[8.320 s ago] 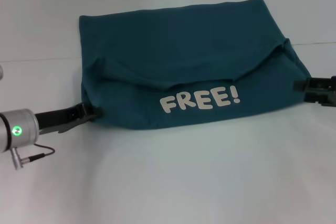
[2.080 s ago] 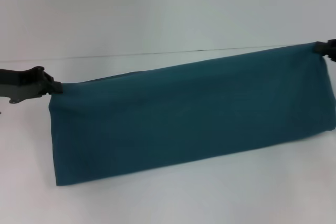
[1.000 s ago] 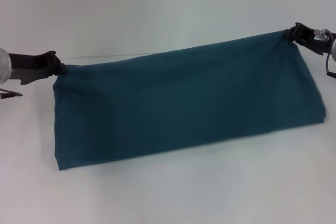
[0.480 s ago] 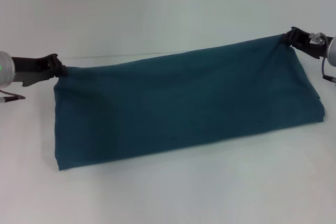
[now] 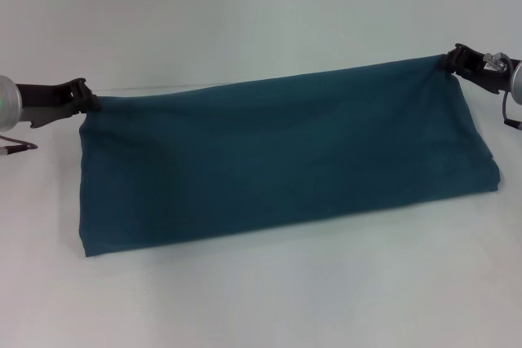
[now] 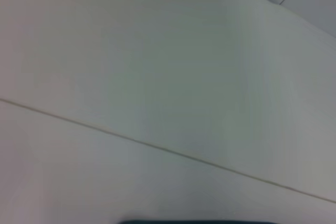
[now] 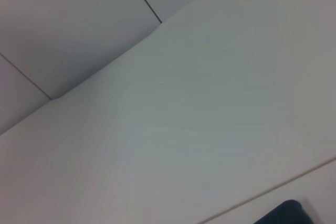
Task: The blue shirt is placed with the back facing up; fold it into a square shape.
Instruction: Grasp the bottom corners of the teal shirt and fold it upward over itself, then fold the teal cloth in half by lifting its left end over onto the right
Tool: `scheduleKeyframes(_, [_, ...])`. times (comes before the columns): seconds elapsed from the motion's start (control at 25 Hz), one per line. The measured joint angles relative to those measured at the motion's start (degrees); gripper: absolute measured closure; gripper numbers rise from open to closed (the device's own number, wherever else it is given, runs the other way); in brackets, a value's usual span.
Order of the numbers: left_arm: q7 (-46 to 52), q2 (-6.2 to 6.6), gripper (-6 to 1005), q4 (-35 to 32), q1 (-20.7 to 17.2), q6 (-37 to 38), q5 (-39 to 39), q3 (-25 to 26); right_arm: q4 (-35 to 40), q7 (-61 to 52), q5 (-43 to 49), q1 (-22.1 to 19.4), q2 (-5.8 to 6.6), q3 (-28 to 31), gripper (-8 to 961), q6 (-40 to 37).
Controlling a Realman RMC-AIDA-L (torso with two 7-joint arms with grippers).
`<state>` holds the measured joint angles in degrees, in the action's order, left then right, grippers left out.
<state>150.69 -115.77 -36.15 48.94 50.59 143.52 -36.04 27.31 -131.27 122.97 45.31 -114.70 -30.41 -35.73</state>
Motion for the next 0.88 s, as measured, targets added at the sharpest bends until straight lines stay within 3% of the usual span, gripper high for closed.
scheduleKeyframes(0.12, [-0.64, -0.01, 956, 0.01, -0.1, -0.91, 0.01, 0.03, -0.03, -0.05, 0.21, -0.1, 0.42, 0.0, 880, -0.19])
scheduleKeyframes(0.28, [-0.49, -0.25, 794, -0.07, -0.53, -2.44, 0.01, 0.17, -1.05, -0.47, 0.35, -0.13, 1.82, 0.0, 879, -0.18])
scheduleKeyframes(0.56, [-0.28, -0.33, 642, -1.55, -2.12, -2.4, -0.47, 0.51, -1.0, -1.93, 0.13, -1.13, 4.12, 0.15, 568, -4.52])
scheduleKeyframes(0.72, [-1.67, -0.67, 568, -4.74, -5.31, 2.13, -5.47, 0.49, 0.31, -2.55, -0.37, -3.22, 5.8, 0.72, 408, -15.19])
scheduleKeyframes(0.8, [-3.66, -1.07, 503, -6.96, -8.18, 6.29, -10.59, 0.5, 2.41, -2.45, -3.07, -6.27, 6.73, 1.15, 391, -27.15])
scheduleKeyframes(0.88, [-6.31, -1.33, 411, -8.19, -11.62, 11.65, -17.58, 0.55, 2.99, -2.11, -4.68, -7.66, 6.89, 1.28, 374, -31.22])
